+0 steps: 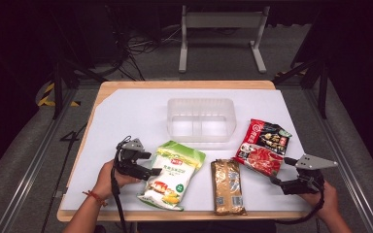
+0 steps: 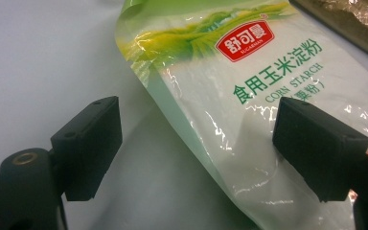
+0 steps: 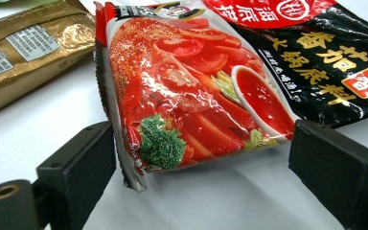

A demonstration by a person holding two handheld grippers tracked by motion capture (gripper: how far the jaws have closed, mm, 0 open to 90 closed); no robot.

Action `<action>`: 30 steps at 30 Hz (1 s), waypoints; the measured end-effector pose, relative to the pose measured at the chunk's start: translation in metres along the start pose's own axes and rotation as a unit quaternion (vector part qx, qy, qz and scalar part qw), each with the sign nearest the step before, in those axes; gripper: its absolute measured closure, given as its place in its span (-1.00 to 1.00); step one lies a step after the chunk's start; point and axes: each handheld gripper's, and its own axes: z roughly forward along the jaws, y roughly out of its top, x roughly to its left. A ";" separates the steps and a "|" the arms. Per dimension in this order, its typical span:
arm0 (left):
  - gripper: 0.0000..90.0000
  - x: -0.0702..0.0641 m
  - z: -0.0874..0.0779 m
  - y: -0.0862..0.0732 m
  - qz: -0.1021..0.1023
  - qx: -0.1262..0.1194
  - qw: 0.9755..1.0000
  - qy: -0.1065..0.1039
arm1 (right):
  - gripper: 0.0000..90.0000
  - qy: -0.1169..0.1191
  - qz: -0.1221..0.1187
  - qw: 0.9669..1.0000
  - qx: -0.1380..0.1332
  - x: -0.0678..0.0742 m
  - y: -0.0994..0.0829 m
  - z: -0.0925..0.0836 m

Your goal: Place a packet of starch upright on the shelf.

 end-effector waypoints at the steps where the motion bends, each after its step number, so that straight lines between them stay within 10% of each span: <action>1: -0.60 0.001 0.001 0.001 0.000 0.001 1.000 -0.003 | -0.79 0.000 0.000 1.000 0.000 0.000 0.000 0.000; 8: -0.61 0.009 0.013 0.008 -0.023 0.014 0.999 -0.040 | -0.79 0.001 -0.003 1.000 0.004 0.000 0.000 0.001; 17: -0.59 0.006 0.029 0.025 -0.002 0.028 0.997 -0.069 | -0.78 -0.002 -0.011 1.000 0.013 0.002 0.000 0.003; 25: 0.51 0.001 0.035 0.029 0.024 0.020 0.997 -0.069 | -0.77 -0.002 -0.014 1.000 0.019 0.002 0.000 0.004; 30: 0.84 -0.002 0.027 0.027 0.035 0.002 0.997 -0.063 | -0.77 -0.003 -0.016 1.000 0.023 0.003 0.000 0.004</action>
